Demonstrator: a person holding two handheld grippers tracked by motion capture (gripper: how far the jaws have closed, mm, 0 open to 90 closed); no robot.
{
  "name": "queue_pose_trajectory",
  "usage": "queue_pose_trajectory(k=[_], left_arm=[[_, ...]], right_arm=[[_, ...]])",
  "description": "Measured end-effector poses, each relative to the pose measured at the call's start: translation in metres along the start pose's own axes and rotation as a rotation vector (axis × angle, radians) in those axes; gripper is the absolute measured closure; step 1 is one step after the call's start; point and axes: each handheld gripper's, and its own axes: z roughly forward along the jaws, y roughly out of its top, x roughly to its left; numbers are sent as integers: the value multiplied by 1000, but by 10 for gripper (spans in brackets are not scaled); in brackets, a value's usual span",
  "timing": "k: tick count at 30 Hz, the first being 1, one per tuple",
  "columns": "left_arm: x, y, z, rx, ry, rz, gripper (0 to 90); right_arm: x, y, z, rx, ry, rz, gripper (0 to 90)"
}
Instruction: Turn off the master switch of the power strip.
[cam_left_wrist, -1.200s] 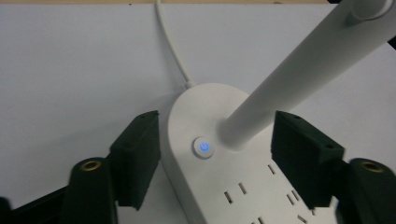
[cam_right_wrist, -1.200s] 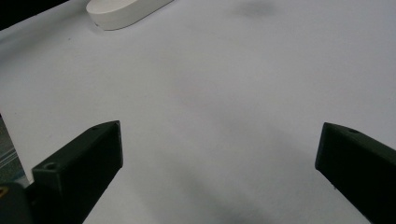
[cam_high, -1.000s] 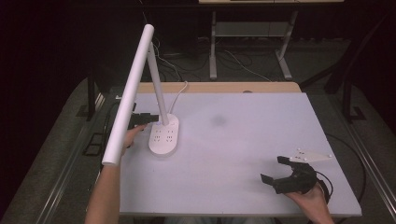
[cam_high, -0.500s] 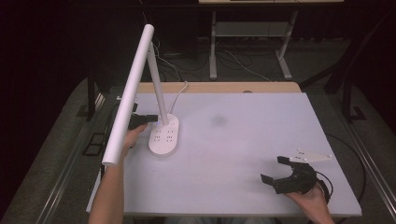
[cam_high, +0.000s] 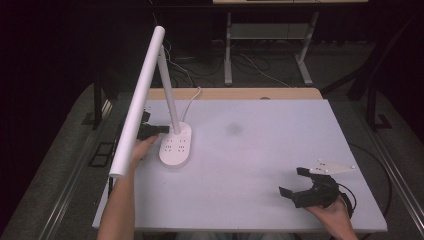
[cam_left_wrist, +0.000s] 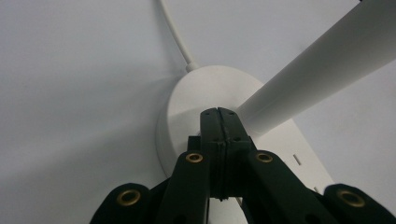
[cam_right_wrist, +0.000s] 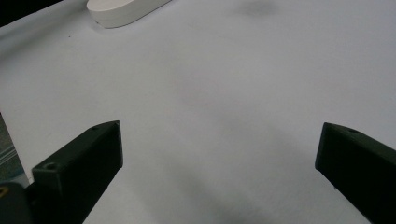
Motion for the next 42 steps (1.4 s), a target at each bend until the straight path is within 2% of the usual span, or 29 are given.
queue_pose_trajectory(k=[3, 9, 18, 22, 31, 37, 42], left_arm=[[-1, 0, 2, -4, -3, -3, 898], [-1, 1, 1, 2, 35, -12, 900], [2, 0, 1, 7, 27, -30, 900], [3, 0, 2, 2, 19, -52, 900], [-2, 5, 3, 43, 56, -78, 900], [1, 6, 3, 48, 40, -114, 900], [-5, 7, 4, 55, 77, -90, 900]], right_arm=[[0, 0, 0, 0, 0, -1, 1], [0, 0, 1, 2, -3, -6, 1], [1, 0, 1, 10, -5, -14, 1], [1, 0, 2, 11, -6, -19, 1], [2, 0, 2, 12, -7, -22, 1], [2, 0, 1, 10, -10, -26, 1], [1, 0, 0, 11, -10, -22, 1]])
